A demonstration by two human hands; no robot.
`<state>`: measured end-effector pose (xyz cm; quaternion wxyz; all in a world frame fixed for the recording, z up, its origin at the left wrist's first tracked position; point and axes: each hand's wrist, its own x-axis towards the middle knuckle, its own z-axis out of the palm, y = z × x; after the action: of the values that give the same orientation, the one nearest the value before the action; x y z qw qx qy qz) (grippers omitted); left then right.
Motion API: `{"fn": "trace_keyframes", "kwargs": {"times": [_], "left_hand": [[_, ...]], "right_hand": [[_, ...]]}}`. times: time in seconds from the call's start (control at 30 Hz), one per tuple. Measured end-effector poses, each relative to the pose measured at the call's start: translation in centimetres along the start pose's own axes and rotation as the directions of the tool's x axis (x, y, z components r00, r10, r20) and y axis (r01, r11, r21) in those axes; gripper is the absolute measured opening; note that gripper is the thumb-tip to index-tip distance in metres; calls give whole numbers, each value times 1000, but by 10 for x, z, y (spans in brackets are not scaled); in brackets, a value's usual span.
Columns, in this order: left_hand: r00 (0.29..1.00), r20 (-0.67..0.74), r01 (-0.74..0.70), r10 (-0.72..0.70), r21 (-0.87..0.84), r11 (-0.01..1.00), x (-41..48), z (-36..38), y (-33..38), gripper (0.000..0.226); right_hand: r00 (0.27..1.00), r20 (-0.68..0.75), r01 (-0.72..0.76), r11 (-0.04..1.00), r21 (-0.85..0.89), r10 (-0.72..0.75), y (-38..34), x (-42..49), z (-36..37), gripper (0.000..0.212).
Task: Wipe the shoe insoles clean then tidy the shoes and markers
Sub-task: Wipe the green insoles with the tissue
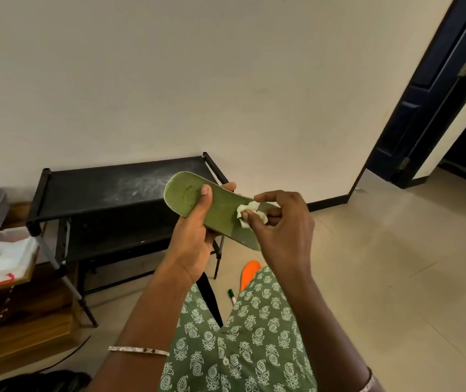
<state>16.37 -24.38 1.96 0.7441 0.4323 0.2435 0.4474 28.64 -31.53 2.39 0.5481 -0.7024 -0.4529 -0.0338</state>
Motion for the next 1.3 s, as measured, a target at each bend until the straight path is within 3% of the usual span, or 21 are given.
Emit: {"fn": "trace_keyframes", "kwargs": {"times": [0.13, 0.37, 0.5, 0.63, 0.8, 0.9, 1.0, 1.17, 1.3], "left_hand": [[1000, -27, 14, -14, -16, 1000, 0, -3, 3, 48], [994, 38, 100, -98, -59, 993, -4, -1, 0, 47], [996, 47, 84, -78, -141, 986, -5, -1, 7, 47], [997, 33, 70, -65, -197, 978, -3, 0, 9, 47], [996, 46, 81, -76, -140, 987, -7, 8, 6, 46], [995, 47, 97, -92, -131, 987, -10, 9, 5, 46], [997, 34, 78, -74, -166, 983, -10, 7, 6, 47], [999, 15, 52, -51, -177, 983, -9, 8, 8, 45], [998, 29, 56, -53, -118, 991, -12, 18, 4, 45]], "right_hand": [[991, -37, 122, 990, -77, -125, -10, -29, 26, 15], [957, -39, 280, 953, -121, -286, -21, -44, 34, 19], [960, -150, 195, 949, -247, -236, 0, -31, 14, 19], [978, -155, 104, 968, -229, -142, 12, -22, 5, 19], [942, -135, 280, 939, -199, -309, -24, -43, 26, 15], [920, -108, 353, 916, -189, -377, -36, -50, 30, 27], [928, -150, 300, 922, -244, -341, -21, -40, 20, 16], [960, -206, 122, 948, -293, -187, 2, -28, 7, 20], [935, -162, 268, 928, -259, -315, -23, -41, 22, 20]]}}
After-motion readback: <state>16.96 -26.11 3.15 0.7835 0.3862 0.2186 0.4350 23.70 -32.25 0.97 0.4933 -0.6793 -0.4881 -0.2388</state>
